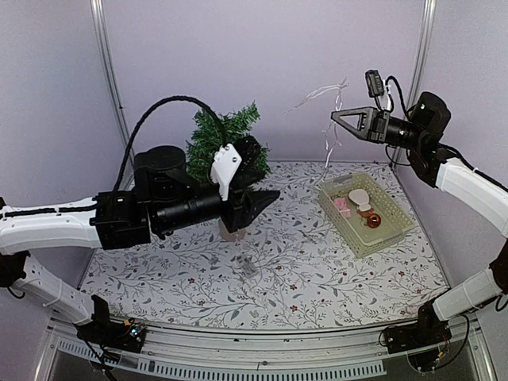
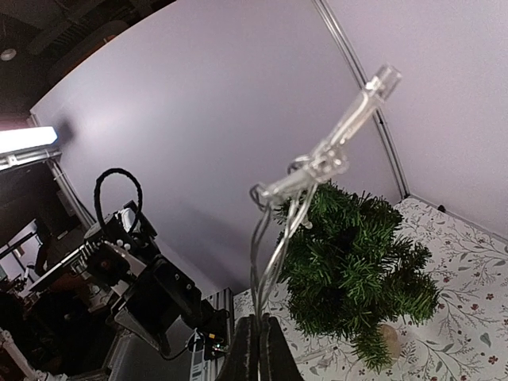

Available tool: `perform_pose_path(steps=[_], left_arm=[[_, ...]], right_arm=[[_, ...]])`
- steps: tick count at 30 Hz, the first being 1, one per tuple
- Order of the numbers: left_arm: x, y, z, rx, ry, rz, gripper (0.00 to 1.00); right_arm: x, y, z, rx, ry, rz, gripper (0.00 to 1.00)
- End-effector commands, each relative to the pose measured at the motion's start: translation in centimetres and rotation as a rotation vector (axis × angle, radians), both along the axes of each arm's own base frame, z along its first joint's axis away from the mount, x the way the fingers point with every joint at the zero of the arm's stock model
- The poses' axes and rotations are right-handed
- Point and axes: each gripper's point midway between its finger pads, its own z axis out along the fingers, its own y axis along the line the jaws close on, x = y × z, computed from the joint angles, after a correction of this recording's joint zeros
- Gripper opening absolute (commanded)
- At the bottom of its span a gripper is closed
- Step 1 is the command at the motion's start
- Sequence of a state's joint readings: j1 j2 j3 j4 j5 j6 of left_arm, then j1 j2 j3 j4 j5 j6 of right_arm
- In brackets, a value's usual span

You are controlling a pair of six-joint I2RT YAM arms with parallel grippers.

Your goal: Decorate the small christmas tree

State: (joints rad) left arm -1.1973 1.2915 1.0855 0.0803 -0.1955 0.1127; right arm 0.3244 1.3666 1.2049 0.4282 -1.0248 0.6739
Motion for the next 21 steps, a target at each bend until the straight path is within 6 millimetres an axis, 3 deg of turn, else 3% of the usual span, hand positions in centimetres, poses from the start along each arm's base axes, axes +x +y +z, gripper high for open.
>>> perform_pose_path(steps=[1,5,12,21], left_arm=[[1.4,-2.3,0.9,0.002,-0.017,-0.037,0.49],[2.7,-3.3,1.7,-0.053,-0.025,-0.054,0.45],[4.8,-4.8,0.3,-0.013,-0.025,-0.074,0.42],[3.9,-7.2,-2.0,0.043,-0.004,-0.21,0.47]], right_arm=[[-3.0,0.0,1.1,0.019,-0.078,0.143,0.0],[-3.9,0.4,1.0,0.008,-0.077,0.218,0.0],[-5.1,1.4,1.0,-0.014,-0.075,0.316,0.0],[-5.6,2.1,1.5,-0.019,-0.084,0.357,0.0]])
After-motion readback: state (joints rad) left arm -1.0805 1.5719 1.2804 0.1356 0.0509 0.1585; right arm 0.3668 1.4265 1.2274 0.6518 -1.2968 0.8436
